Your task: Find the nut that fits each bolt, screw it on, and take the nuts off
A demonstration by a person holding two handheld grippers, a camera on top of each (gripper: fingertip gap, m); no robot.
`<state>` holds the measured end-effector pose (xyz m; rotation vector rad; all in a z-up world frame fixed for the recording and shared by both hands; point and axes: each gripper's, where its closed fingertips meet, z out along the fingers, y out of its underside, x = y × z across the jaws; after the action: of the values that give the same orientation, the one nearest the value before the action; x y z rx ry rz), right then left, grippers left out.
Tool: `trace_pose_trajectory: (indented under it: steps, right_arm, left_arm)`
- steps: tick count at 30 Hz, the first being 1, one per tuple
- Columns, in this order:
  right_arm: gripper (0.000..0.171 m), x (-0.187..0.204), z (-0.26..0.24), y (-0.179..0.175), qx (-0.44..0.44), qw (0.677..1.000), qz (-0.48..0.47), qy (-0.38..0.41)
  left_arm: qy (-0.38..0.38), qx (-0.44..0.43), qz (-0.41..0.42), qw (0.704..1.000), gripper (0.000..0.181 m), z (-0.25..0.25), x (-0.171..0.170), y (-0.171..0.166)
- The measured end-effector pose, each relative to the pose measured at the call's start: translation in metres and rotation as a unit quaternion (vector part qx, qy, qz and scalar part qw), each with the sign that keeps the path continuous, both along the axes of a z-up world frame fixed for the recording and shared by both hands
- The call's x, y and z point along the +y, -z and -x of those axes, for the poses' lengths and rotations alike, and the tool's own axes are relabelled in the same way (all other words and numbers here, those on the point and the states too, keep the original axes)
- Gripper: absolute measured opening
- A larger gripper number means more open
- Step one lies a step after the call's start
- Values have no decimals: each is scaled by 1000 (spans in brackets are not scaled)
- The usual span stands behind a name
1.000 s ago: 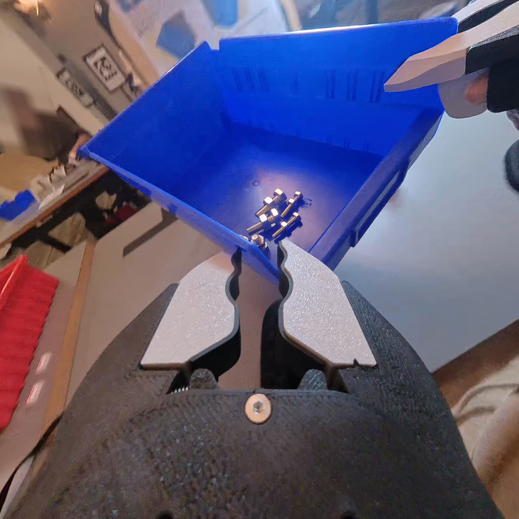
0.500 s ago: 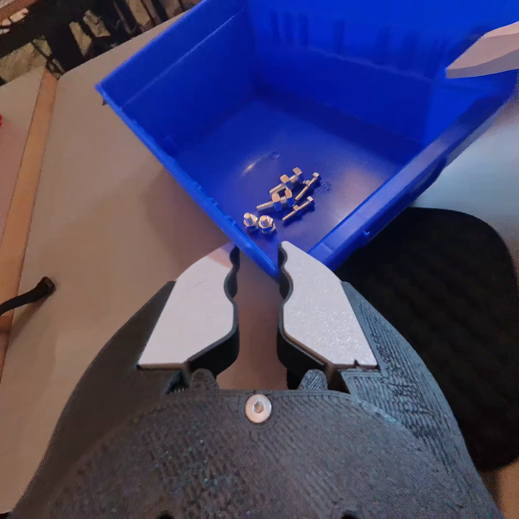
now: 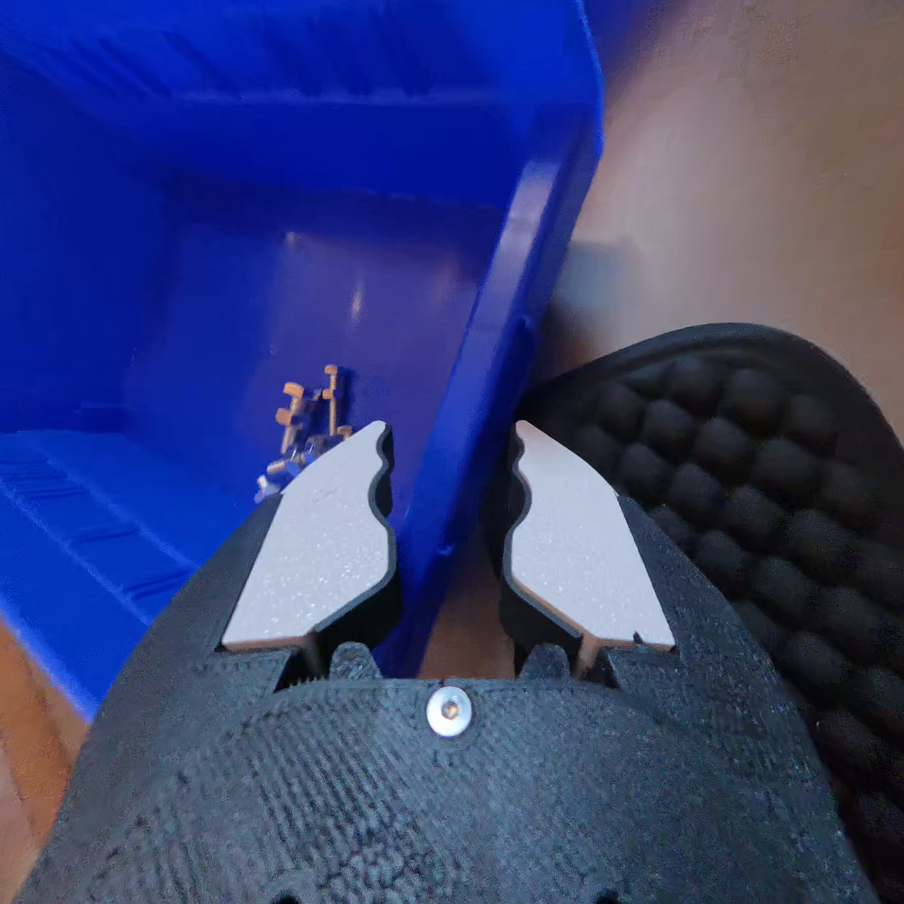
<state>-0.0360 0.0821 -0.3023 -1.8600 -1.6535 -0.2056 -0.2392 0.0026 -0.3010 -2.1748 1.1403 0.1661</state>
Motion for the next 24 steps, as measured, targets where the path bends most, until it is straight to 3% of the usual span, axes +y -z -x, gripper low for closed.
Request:
trace_pose_trajectory:
  steps: [1, 6, 14, 18, 24]
  right_arm:
    - [34, 4, -3, -2, -6, 1000, -26, -7]
    - [34, -14, -40, -1, -31, 999, -7, 28]
    - [34, -46, -126, -2, -24, 992, -15, 123]
    - [34, -20, -167, -2, -19, 980, -36, 194]
    - [32, 50, -223, -3, -20, 962, -63, 266]
  left_arm:
    - [10, -12, 12, 1000, 43, -2, 2, 0]
    - [59, 12, -19, 998, 31, 2, 22, 1]
    - [62, 11, -30, 998, 31, 33, 65, 0]
    - [31, 18, -41, 999, 31, 41, 91, 0]
    - [28, 18, -45, 998, 31, 47, 111, 0]
